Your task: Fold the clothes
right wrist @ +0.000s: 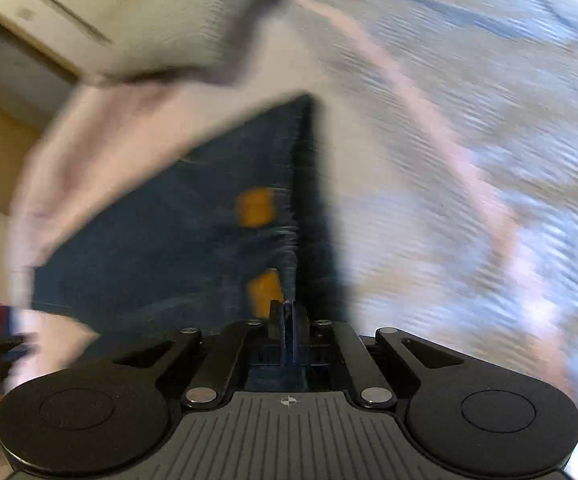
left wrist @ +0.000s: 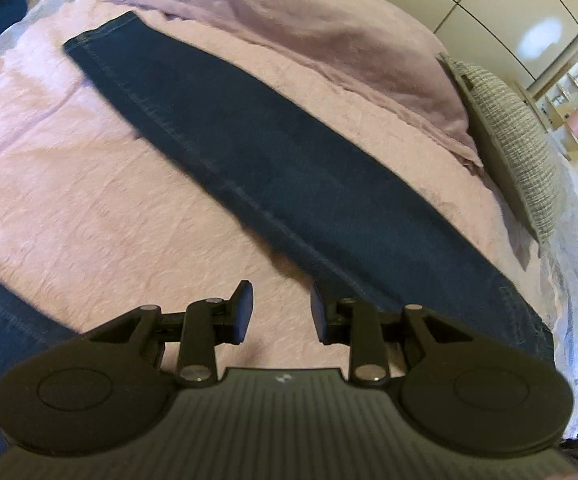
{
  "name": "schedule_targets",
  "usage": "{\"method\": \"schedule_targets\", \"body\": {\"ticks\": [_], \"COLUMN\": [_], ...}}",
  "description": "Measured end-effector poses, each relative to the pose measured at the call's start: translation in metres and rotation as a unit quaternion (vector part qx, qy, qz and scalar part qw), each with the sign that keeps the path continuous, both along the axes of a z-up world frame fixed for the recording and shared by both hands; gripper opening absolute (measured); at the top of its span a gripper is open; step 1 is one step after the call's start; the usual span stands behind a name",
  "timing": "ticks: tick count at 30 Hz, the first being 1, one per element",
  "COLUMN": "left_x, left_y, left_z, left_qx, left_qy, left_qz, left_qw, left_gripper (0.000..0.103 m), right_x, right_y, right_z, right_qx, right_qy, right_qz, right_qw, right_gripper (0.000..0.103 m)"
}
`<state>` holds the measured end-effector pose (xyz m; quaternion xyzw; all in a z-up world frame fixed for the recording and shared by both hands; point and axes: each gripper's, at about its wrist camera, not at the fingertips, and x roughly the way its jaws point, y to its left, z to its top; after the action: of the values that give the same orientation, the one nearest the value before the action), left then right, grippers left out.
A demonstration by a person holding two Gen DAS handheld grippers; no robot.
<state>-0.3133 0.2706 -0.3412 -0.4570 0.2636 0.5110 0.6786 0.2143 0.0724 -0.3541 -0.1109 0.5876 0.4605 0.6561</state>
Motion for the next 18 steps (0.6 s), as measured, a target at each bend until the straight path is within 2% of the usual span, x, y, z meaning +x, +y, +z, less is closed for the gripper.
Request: {"method": "schedule_targets", "body": {"ticks": [1,2,3,6,9,11,12,15,18], "left_x": [-0.003,-0.005,-0.007,-0.015,-0.023,-0.028,-0.029,-0.027,-0.021], "left_y": [-0.003,-0.006,-0.010,-0.022,-0.029,-0.033,-0.034,-0.038,-0.042], "left_z": [-0.001,-0.002,-0.002,0.002,0.004,0.005,0.005,0.006,0.006], "left_qx": [-0.004,-0.007,-0.009,-0.003,-0.010,-0.013,-0.014,-0.012,-0.013], "left_qy": [0.001,0.003,0.005,0.010,0.010,0.003,-0.001,-0.006,-0.008], "left_qz": [0.004,0.007,0.011,0.012,0.026,0.038,0.041,0.034,0.021], "left_qw": [1.0000,0.9999,0.9999,0.9999,0.9996,0.9992,0.9991,0.9993,0.9996], "left_gripper": [0.026,0.026,0.026,0.026,0.026,0.026,0.026,0.026,0.026], "right_x": [0.002,0.003,0.005,0.008,0.007,0.010,0.012,0.009,0.007], "right_y": [0.004,0.008,0.011,0.005,-0.018,-0.027,-0.030,-0.022,-0.001], "right_z": [-0.013,-0.024,-0.029,-0.011,0.012,0.012,0.011,0.010,-0.003], "right_qx": [-0.042,-0.063,-0.064,-0.019,0.042,0.062,0.068,0.100,0.108], "right_qy": [-0.044,-0.076,-0.073,-0.017,-0.005,0.020,0.030,0.052,0.062], "right_qz": [-0.017,-0.009,-0.007,-0.034,-0.046,-0.050,-0.053,-0.017,0.019], "right_qw": [0.998,0.995,0.995,0.999,0.998,0.997,0.996,0.994,0.992], "right_gripper": [0.000,0.000,0.000,0.000,0.010,0.021,0.021,0.022,0.026]}}
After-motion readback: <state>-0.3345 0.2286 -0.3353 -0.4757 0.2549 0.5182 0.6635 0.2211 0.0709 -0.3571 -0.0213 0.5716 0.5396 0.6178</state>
